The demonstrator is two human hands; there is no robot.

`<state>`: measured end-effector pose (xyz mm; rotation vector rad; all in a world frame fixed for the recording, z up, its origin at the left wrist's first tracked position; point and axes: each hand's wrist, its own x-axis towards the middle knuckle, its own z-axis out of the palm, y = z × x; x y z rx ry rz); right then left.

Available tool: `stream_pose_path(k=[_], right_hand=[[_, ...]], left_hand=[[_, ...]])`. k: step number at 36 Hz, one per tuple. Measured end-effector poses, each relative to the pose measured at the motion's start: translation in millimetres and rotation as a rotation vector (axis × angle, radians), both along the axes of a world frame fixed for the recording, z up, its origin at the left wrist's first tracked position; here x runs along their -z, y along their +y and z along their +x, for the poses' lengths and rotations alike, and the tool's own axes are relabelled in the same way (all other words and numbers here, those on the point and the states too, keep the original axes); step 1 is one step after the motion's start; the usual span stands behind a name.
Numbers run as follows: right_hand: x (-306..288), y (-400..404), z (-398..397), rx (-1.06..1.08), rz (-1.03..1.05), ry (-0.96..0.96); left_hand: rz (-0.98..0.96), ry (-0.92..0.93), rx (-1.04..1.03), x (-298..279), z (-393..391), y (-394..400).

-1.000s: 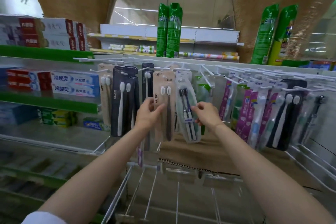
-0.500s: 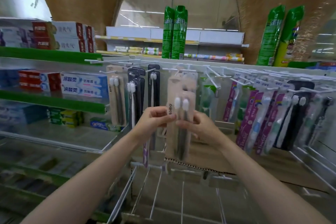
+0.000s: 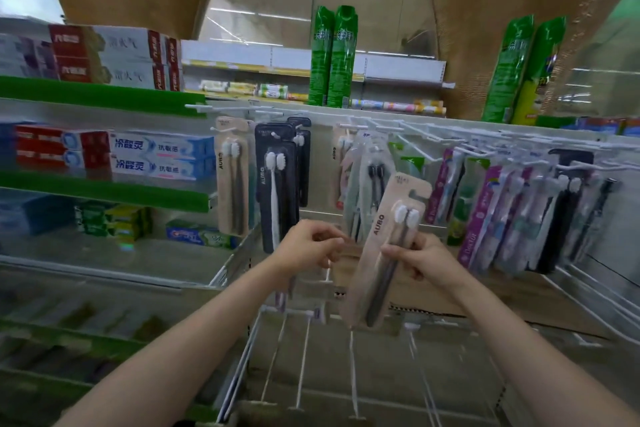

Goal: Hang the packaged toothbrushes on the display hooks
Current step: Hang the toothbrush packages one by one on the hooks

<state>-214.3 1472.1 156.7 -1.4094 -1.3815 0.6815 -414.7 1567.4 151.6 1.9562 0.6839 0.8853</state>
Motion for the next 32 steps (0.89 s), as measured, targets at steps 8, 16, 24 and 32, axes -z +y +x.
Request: stream_pose_path(k=[8,16,24,32], right_hand=[[-9,12,-35,0.0,0.016,-0.098],[-17,41,-63,0.087,-0.018,-0.299],[-29,74,-79,0.255,-0.049,-0.307],[-28,66,-65,0.241,-0.052,-0.297]], left_hand=[[-0.114,-0.073,0.016,2,-11,11],[-0.331,-0.191,0.023,9,-14,13],[-0.219,-0.226,0.001,17,-18,18],[-0.06,-0.248,-0.176,-8,7,35]])
